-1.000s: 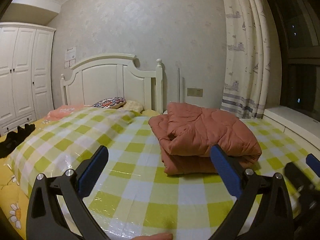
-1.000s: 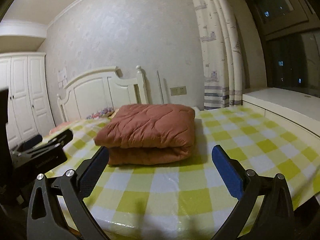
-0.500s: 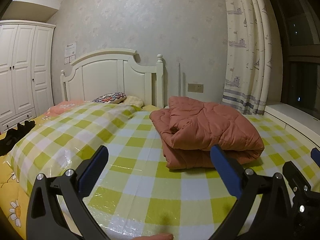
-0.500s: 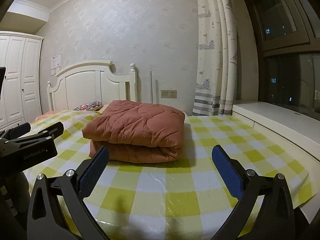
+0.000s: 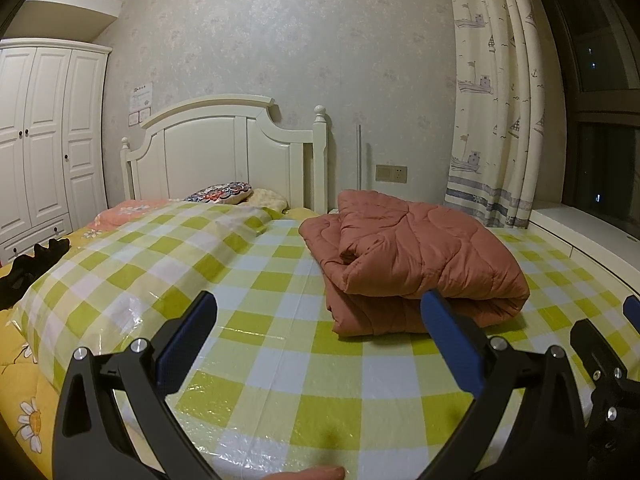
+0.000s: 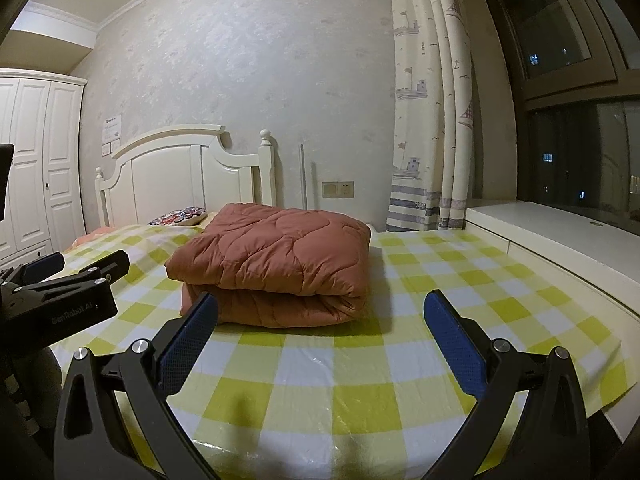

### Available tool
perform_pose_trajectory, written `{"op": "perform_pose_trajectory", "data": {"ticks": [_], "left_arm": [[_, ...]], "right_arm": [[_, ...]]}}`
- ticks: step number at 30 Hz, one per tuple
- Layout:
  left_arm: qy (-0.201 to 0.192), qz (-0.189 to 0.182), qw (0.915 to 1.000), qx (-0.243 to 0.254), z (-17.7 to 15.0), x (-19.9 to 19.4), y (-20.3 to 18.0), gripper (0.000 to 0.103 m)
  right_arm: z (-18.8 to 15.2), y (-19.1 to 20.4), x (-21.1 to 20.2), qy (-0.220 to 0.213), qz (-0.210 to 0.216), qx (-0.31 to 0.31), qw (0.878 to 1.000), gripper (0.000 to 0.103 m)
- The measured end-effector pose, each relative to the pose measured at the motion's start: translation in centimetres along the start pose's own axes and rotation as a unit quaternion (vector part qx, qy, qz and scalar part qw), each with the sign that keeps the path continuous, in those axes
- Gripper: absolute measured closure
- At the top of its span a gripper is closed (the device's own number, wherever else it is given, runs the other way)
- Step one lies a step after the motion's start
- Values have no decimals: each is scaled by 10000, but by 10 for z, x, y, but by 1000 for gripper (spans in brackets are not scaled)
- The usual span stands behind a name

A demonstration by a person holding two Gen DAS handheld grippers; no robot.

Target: Fold large clothes

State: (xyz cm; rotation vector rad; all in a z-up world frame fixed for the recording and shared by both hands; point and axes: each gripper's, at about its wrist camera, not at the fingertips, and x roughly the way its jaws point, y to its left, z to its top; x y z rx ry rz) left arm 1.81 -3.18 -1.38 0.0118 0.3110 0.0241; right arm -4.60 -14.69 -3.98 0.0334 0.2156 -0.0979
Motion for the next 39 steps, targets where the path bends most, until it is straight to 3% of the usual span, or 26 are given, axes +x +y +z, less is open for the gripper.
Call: {"op": "perform_pose_trajectory", "data": {"ticks": [39], "left_arm": [[-170,7,9998,123,-1,-9,3,2]], "right_arm": [[-1,4,-6,23,13,12,10000,4]]}}
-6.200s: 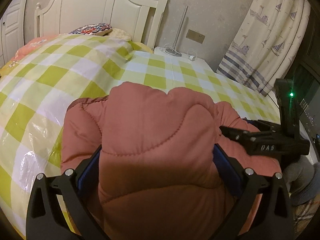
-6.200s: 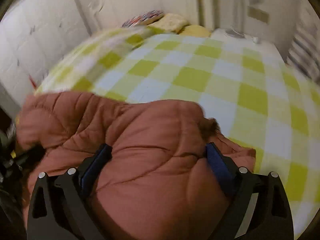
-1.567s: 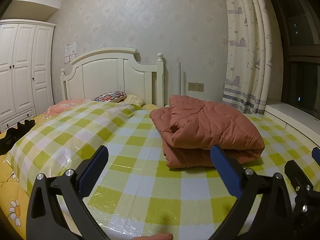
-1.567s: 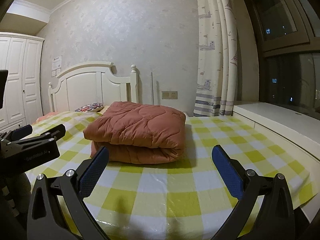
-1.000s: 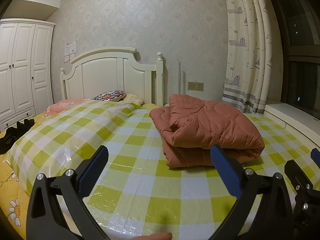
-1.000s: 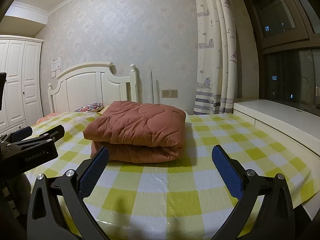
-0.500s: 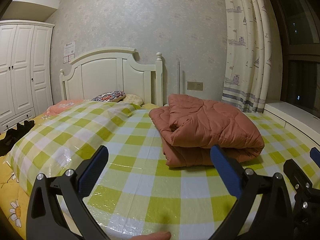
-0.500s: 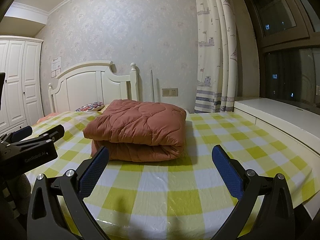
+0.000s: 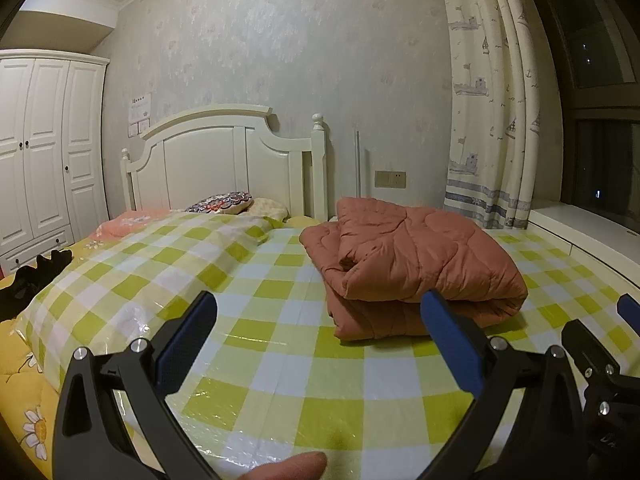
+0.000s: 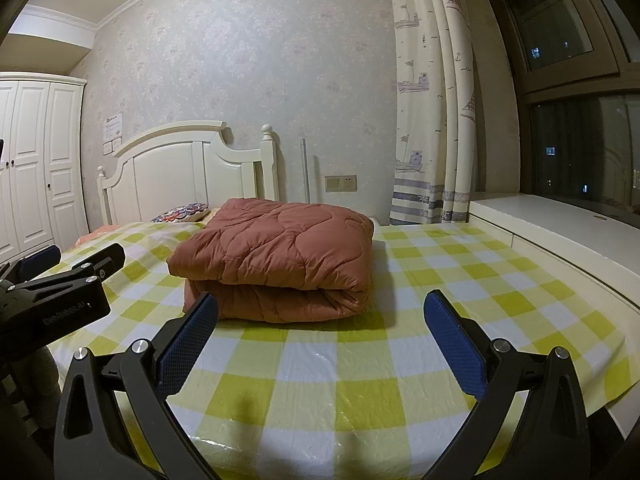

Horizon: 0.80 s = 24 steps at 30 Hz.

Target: Fold large clothes

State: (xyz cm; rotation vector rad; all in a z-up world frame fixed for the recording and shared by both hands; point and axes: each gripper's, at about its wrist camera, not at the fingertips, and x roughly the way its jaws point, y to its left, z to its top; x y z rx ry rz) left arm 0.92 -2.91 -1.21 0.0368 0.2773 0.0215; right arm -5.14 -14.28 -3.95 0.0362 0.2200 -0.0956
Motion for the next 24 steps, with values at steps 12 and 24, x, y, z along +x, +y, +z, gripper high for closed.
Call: {"op": "perform_pose_trajectory", "data": {"ticks": [12,24], "left_arm": [[60,-32,10000,46,0,3,4,2],[551,-267,9981,-47,31,73,64,2]], "right_arm": [[-8,7,-4,73,23,8,10000,4],[11,-32,18,674,320,301,9968,4]]}}
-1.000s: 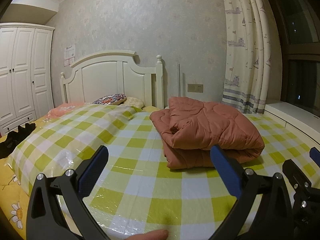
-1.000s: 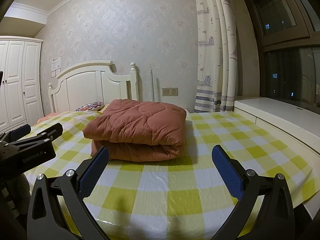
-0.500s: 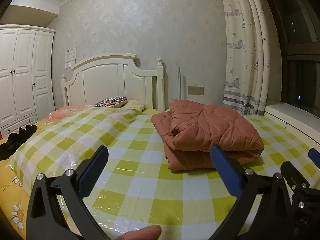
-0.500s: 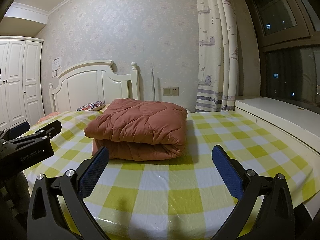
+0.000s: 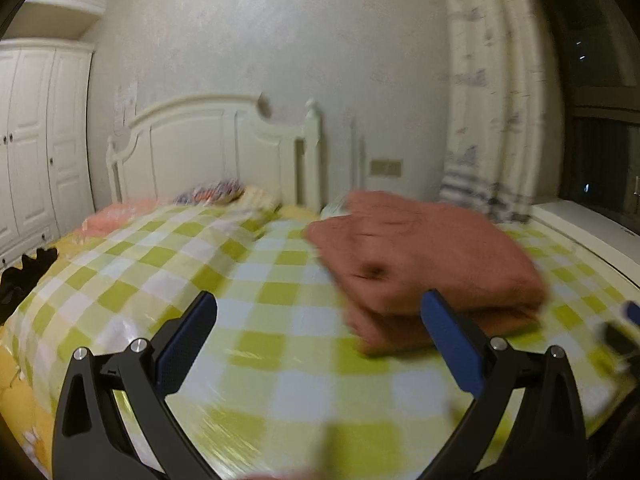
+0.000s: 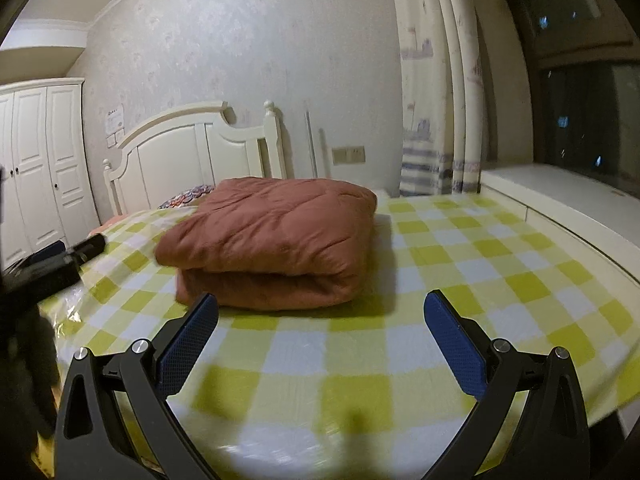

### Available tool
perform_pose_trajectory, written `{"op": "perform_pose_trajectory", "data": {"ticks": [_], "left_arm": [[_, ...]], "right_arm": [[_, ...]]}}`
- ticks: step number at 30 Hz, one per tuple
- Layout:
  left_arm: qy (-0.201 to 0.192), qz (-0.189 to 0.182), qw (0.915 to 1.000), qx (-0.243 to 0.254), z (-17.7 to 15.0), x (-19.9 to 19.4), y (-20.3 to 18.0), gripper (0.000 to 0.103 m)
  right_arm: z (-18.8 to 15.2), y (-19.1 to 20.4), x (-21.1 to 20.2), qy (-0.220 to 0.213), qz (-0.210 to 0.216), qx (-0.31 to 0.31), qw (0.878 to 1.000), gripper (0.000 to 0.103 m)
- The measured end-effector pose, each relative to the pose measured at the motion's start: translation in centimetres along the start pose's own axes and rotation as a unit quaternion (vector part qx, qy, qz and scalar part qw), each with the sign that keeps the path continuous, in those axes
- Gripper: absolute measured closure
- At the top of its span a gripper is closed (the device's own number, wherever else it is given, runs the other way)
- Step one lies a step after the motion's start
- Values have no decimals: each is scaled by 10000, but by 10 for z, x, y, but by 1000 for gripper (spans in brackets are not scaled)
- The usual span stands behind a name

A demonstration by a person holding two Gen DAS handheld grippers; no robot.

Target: Fold large clothes

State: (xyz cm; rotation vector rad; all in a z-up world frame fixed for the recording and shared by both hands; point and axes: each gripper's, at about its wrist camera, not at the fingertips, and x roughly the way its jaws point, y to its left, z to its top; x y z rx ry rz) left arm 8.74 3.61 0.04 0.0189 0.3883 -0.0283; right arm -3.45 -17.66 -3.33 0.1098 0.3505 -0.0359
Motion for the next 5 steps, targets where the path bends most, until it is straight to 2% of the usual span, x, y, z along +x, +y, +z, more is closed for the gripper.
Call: {"op": "perform_pose_trajectory", "data": {"ticks": [2,5], "left_arm": [[418,196,9983,-346,26,40,52,2],[964,1017,9854,-967,56,109,149,2]], "right_arm": [[32,-46,8,155,-209,92,9996,4],[84,-138,16,395,-1022,372,9933,4]]}}
